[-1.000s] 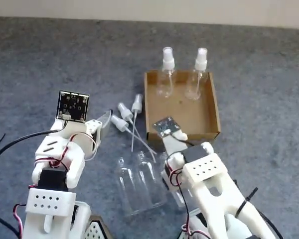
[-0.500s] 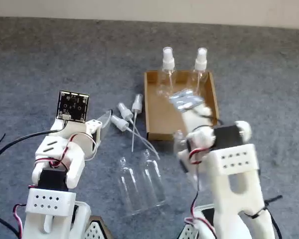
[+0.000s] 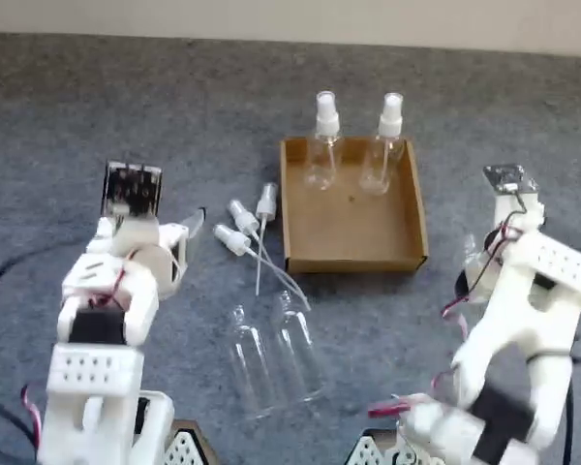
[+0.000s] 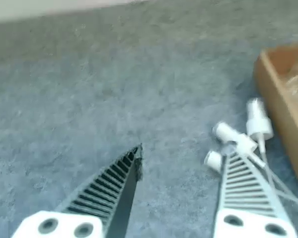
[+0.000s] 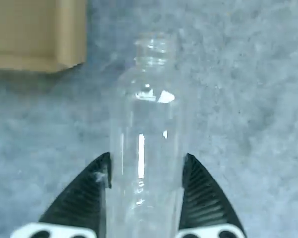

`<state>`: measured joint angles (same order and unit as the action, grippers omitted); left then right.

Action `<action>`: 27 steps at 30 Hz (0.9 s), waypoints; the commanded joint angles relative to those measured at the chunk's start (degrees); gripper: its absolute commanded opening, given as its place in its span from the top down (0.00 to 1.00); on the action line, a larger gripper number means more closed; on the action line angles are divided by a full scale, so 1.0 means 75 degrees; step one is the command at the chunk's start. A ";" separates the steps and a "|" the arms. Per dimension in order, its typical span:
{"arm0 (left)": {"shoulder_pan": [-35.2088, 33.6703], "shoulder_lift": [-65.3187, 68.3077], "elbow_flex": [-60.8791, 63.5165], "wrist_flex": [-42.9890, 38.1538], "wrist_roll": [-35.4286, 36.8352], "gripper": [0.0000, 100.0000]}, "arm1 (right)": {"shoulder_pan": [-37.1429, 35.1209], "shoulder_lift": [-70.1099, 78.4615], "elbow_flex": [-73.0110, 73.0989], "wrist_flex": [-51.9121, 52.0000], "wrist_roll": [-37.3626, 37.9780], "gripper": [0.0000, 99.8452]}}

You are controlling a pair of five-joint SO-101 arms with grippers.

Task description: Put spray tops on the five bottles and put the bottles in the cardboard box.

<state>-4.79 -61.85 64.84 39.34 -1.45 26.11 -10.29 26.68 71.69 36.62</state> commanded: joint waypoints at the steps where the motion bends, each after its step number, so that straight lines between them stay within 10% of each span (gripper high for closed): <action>1: -0.0147 0.2491 -0.1612 0.0539 0.0293 0.80 | 0.0100 0.1237 -0.0850 -0.0979 -0.0211 1.00; 15: 0.0170 0.9325 -0.7824 0.3130 0.3470 0.80 | 0.0100 0.2702 -0.2092 -0.1307 -0.0152 0.93; 27: 0.1166 1.1481 -0.9852 0.4724 0.5556 0.80 | 0.0100 0.2702 -0.2092 -0.1307 -0.0152 0.91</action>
<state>0.66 23.69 -5.49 73.45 37.49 26.55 10.29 13.41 62.64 35.47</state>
